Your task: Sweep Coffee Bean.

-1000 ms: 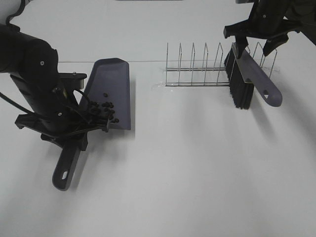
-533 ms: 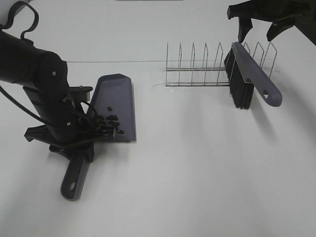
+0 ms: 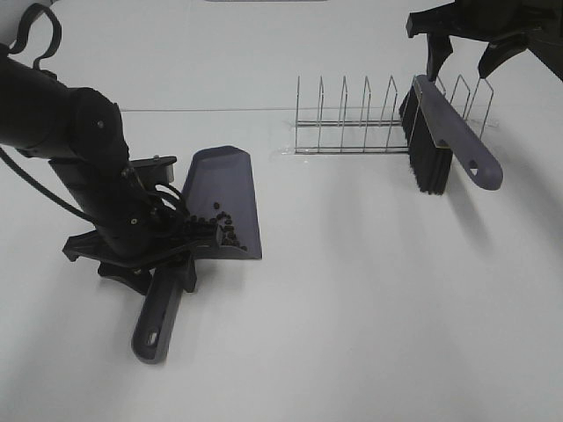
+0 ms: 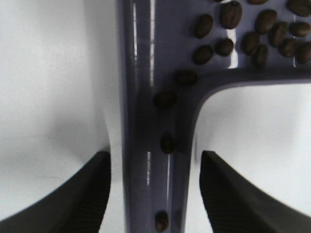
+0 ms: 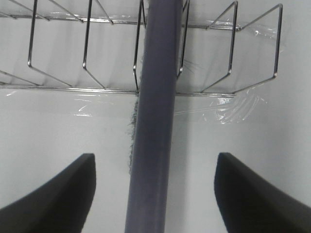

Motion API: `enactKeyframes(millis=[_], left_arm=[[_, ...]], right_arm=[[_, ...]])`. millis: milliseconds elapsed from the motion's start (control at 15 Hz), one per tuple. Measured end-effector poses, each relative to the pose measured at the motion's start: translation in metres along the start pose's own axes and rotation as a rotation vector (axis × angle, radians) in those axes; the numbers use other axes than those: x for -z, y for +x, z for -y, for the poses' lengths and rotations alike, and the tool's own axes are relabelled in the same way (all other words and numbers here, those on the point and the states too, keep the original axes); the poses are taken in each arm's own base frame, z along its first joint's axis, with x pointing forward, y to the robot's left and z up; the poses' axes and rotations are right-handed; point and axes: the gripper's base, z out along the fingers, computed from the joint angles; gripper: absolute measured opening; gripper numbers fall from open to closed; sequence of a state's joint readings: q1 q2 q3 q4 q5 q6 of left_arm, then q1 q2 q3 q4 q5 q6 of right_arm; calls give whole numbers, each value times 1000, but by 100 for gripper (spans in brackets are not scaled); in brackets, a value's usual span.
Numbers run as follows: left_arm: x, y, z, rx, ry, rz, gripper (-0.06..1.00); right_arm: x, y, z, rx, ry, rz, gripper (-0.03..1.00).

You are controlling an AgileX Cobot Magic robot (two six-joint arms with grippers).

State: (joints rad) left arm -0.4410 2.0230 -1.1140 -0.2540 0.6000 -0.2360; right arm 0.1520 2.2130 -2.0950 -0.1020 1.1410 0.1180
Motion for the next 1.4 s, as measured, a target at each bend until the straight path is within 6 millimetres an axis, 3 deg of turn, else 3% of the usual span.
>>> enactKeyframes(millis=[267,400,467,667,733,933,1067,1200,1400], left_arm=[[10,-3,4,-31,-22,-76,61],[27,-8,8,-69,-42,-95,61],[64,-14,12,-109,-49,0,61],[123,-8,9,-152,-104,125,61],[132,-5,7,-155,-121,132,61],[172,13,-6,-144,-219,140,61],[202,30,-12,-130,-243,146,61],[215,45,-18,-130,-246,165,61],[213,74,-33,-131,-258,144,61]], right_arm=[[0,5,1,0,7,-52,68],[0,6,1,3,14,-67,68],[3,6,3,7,26,-66,68],[36,3,5,-1,18,-1,68],[42,3,5,-4,13,10,68],[85,10,6,0,-38,67,68],[108,29,7,20,-63,60,68],[125,49,9,31,-68,47,68],[134,80,12,46,-67,0,68]])
